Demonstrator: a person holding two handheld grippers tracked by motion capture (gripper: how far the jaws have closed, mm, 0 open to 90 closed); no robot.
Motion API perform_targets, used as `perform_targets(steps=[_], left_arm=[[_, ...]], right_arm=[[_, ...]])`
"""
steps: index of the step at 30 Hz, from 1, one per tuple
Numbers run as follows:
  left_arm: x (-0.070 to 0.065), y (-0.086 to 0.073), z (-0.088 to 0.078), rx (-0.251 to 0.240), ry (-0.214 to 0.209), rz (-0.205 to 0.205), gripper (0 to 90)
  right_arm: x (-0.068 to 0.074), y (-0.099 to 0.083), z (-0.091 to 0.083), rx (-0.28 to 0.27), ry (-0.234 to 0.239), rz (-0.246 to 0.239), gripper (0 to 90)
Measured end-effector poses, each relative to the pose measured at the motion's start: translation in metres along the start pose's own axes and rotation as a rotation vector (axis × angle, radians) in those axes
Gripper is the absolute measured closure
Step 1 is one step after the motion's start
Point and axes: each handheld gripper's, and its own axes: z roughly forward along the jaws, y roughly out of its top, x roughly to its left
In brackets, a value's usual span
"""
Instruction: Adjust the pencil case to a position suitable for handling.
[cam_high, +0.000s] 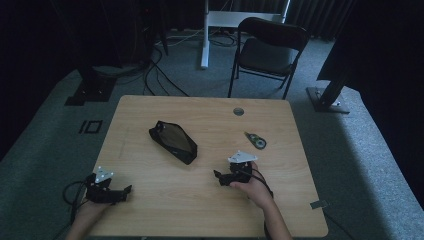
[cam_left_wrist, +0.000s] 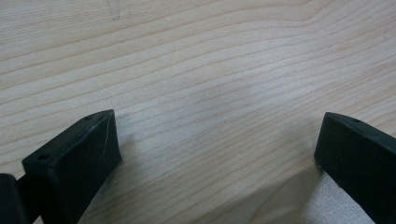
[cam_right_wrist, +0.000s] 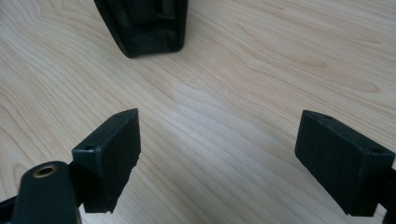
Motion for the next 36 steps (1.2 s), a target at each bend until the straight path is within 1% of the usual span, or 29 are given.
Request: perform_targets(steps=[5,8,13,16,21,24,26,28,31,33,36], left_arm=[[0.0,0.0,0.0,0.0,0.0,0.0,0.1],[0.0,0.0,0.0,0.0,0.0,0.0,0.1],[0.0,0.0,0.0,0.0,0.0,0.0,0.1],[0.0,0.0,0.0,0.0,0.0,0.0,0.1],[0.0,0.0,0.0,0.0,0.0,0.0,0.0],[0.0,0.0,0.0,0.001,0.0,0.0,0.1],[0.0,0.0,0.0,0.002,0.0,0.0,0.1],[0.0,0.0,0.0,0.002,0.0,0.001,0.0],[0.0,0.0,0.0,0.001,-0.001,0.002,0.1],[0.0,0.0,0.0,0.001,-0.001,0.001,0.1],[0.0,0.0,0.0,0.001,-0.001,0.001,0.1]], right_arm=[[0.007,0.008,0.01,0.0,0.02,-0.003,15.1],[0.011,0.014,0.015,-0.009,0.024,-0.01,15.5],[0.018,0.022,0.023,-0.025,0.046,-0.02,16.8],[0.023,0.025,0.028,-0.024,0.058,-0.036,16.8],[0.03,0.029,0.037,-0.021,0.074,-0.04,19.8],[0.032,0.031,0.042,-0.014,0.085,-0.046,19.8],[0.034,0.033,0.045,-0.022,0.09,-0.041,19.8],[0.035,0.035,0.048,-0.026,0.094,-0.048,20.0],[0.036,0.039,0.051,-0.04,0.085,-0.056,23.8],[0.036,0.04,0.054,-0.051,0.079,-0.051,28.6],[0.037,0.041,0.057,-0.063,0.081,-0.039,32.0]])
